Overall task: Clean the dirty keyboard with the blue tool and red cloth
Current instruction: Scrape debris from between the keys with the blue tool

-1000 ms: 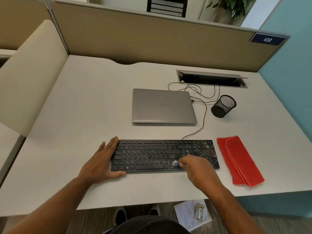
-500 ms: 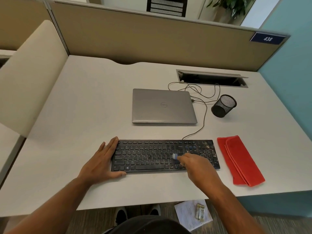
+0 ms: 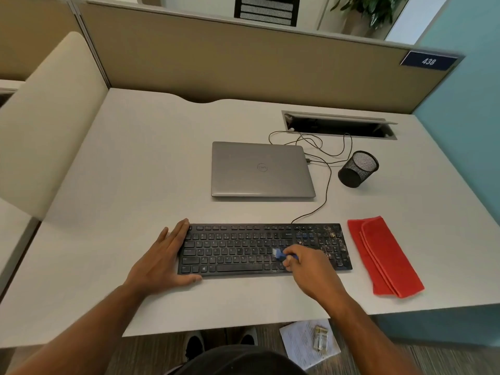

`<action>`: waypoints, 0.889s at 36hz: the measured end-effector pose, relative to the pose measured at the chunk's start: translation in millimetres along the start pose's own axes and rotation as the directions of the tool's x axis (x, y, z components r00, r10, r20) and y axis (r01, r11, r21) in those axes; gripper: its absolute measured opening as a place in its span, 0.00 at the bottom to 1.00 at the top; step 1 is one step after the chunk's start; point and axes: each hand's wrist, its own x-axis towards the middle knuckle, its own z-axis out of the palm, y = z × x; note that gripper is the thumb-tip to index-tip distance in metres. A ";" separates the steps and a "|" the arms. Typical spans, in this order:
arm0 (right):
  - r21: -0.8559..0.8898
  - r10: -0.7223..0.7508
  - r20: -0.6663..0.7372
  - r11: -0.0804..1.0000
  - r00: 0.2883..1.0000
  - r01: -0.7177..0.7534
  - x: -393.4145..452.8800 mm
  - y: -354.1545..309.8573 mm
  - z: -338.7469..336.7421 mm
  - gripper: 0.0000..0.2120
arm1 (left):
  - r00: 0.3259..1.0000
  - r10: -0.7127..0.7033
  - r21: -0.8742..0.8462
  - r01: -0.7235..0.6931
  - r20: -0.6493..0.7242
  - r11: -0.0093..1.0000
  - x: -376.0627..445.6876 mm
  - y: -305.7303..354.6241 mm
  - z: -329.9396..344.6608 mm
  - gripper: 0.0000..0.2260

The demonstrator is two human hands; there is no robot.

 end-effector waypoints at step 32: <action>-0.008 -0.016 0.110 1.000 0.994 0.017 10.4 -18.8 -9.6 0.08 | 1.000 0.030 0.028 -0.030 -0.003 0.999 -0.5 4.4 -3.3 0.60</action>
